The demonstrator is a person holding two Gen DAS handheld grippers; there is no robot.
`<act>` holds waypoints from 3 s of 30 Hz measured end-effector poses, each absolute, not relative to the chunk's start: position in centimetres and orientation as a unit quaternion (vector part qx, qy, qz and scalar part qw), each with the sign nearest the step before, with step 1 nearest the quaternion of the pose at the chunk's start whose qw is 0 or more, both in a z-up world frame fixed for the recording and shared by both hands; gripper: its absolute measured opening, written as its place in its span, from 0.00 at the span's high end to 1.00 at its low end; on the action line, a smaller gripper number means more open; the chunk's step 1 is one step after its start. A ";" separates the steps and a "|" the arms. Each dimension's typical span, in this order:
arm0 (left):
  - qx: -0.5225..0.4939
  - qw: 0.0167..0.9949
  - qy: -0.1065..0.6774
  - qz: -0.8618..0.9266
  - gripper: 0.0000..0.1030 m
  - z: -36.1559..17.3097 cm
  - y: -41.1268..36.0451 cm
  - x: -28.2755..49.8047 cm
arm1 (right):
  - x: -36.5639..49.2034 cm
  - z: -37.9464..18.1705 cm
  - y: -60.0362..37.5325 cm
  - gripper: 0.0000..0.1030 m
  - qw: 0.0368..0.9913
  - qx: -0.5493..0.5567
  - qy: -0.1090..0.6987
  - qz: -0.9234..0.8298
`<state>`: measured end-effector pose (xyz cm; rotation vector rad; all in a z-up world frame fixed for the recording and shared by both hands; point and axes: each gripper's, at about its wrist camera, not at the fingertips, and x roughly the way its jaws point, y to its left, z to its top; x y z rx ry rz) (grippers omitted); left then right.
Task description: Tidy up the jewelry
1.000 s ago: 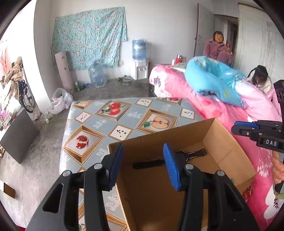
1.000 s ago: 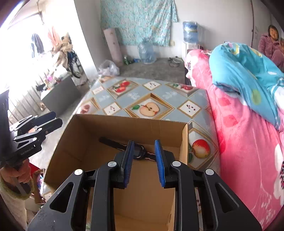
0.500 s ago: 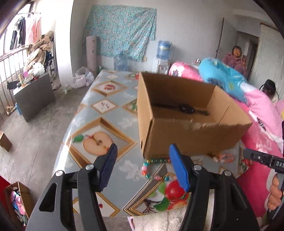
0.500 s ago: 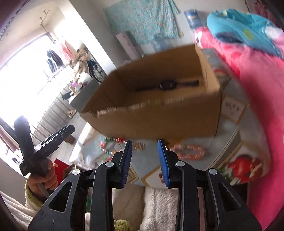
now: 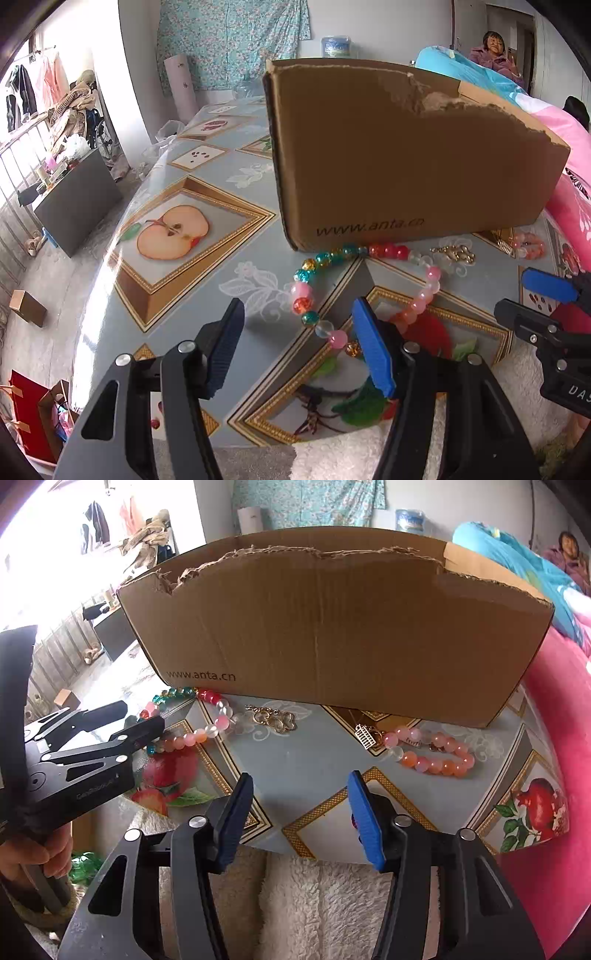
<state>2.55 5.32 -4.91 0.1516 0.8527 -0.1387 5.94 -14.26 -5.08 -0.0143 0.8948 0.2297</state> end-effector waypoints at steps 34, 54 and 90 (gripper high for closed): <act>0.026 0.905 0.405 -0.129 0.70 -4.7 6.5 1.8 | 7.9 -4.7 -11.8 0.72 0.842 0.060 0.472 0.254; 0.049 0.900 0.421 -0.104 0.91 -4.8 5.7 3.4 | 8.7 -4.7 -10.2 0.92 0.844 0.022 0.476 0.247; 0.072 0.881 0.459 -0.085 0.91 -4.5 4.0 4.0 | 8.7 -5.0 -9.6 0.91 0.845 0.009 0.477 0.240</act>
